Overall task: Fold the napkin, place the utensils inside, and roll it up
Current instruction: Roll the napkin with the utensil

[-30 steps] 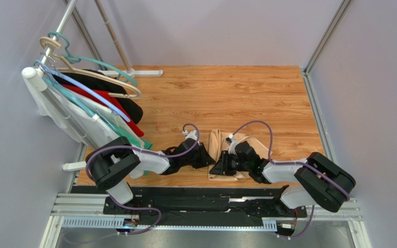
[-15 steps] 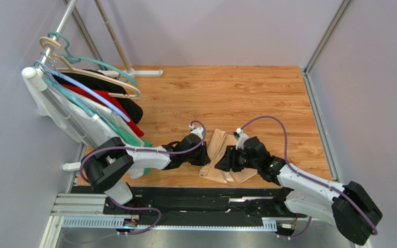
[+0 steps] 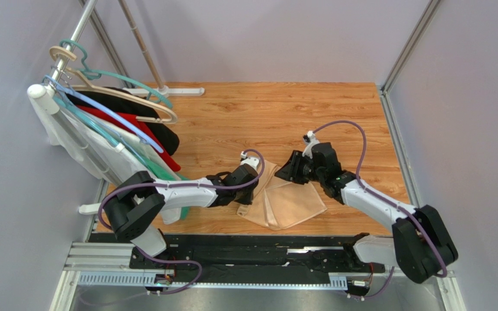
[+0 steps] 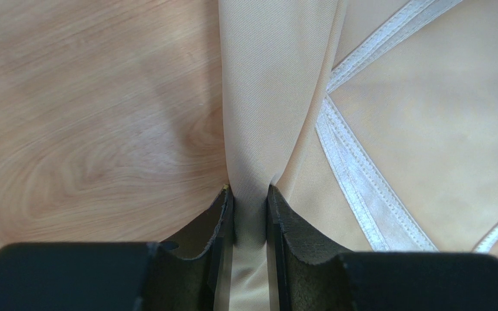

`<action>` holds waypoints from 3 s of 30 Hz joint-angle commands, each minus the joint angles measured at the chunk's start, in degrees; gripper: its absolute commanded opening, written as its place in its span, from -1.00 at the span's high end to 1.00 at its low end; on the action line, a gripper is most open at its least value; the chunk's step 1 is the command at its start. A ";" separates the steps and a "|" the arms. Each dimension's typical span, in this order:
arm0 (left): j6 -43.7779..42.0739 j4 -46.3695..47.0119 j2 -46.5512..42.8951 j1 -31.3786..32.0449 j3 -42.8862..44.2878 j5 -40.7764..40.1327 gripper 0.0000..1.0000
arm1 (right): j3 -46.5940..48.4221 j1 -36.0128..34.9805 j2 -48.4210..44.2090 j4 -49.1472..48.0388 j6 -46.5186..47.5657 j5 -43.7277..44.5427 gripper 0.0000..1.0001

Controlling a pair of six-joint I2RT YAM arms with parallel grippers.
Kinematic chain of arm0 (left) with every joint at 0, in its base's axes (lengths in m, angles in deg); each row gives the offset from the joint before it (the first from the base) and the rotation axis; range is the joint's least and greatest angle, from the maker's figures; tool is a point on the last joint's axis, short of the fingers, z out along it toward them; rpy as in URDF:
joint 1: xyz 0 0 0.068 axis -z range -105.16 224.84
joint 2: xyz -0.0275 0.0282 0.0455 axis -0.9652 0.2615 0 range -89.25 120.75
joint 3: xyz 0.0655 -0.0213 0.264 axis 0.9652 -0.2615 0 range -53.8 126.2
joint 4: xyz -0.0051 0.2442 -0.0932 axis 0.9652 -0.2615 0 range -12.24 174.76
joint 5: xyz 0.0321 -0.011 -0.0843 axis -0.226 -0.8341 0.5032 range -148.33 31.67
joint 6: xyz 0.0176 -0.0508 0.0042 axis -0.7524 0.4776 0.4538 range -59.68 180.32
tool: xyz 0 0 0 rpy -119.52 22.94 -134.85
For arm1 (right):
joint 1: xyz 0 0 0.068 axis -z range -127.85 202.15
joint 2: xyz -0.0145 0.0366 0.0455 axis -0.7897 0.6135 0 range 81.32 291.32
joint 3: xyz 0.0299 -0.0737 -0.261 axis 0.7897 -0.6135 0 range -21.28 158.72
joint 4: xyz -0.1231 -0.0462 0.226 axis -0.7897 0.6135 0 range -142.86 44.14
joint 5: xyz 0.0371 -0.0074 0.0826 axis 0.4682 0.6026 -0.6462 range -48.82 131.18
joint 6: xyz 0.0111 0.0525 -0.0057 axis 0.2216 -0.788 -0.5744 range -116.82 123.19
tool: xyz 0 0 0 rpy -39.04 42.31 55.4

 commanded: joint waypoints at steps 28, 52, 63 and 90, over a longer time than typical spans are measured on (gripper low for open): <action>-11.02 -2.86 -2.12 8.24 0.87 -19.57 1.00 | 10.57 -7.32 28.20 -21.32 -18.22 -2.69 0.00; -22.87 0.92 -2.03 11.05 1.04 -24.07 1.00 | 14.71 -9.17 31.36 -8.21 -18.39 0.83 -0.04; -25.78 3.39 -0.19 13.95 0.77 -24.50 1.00 | 14.80 -10.05 34.35 -7.24 -18.39 1.19 0.86; 0.04 15.59 -21.46 -1.07 -16.53 16.35 -0.63 | 6.54 -8.20 37.60 -27.09 -11.62 -2.50 1.00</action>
